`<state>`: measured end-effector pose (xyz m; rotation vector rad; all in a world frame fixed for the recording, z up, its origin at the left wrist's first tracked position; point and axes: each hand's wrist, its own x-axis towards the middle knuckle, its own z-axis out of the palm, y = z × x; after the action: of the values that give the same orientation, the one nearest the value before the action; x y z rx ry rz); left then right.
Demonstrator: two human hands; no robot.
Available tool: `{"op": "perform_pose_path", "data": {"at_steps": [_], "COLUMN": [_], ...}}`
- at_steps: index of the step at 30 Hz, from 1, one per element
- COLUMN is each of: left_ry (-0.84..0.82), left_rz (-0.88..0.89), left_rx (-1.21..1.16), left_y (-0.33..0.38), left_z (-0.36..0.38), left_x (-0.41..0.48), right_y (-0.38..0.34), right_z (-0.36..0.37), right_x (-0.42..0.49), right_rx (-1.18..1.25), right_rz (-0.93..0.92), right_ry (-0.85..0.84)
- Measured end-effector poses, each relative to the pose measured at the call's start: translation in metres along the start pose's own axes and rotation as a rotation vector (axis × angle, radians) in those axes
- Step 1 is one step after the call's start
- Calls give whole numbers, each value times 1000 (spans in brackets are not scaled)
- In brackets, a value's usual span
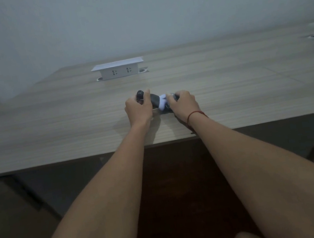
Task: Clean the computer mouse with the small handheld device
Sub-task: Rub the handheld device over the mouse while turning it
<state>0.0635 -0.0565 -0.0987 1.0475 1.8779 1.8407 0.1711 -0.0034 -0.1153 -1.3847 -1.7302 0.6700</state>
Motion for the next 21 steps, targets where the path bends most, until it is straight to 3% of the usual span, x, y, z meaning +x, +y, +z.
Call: {"op": "perform_pose_path", "data": {"at_steps": [11, 17, 21], "left_ry": [40, 172, 90], "left_rz": [-1, 53, 175], "left_rx": [58, 68, 86], "left_y": [-3, 3, 8], "left_z": [4, -3, -6], "left_x": [6, 1, -1], "right_y": [2, -2, 0], "right_z": [1, -4, -6], "right_x": [-3, -9, -7], "right_rx": [52, -99, -129], "right_rz": [-28, -44, -67], "right_ry": [-48, -87, -109]}}
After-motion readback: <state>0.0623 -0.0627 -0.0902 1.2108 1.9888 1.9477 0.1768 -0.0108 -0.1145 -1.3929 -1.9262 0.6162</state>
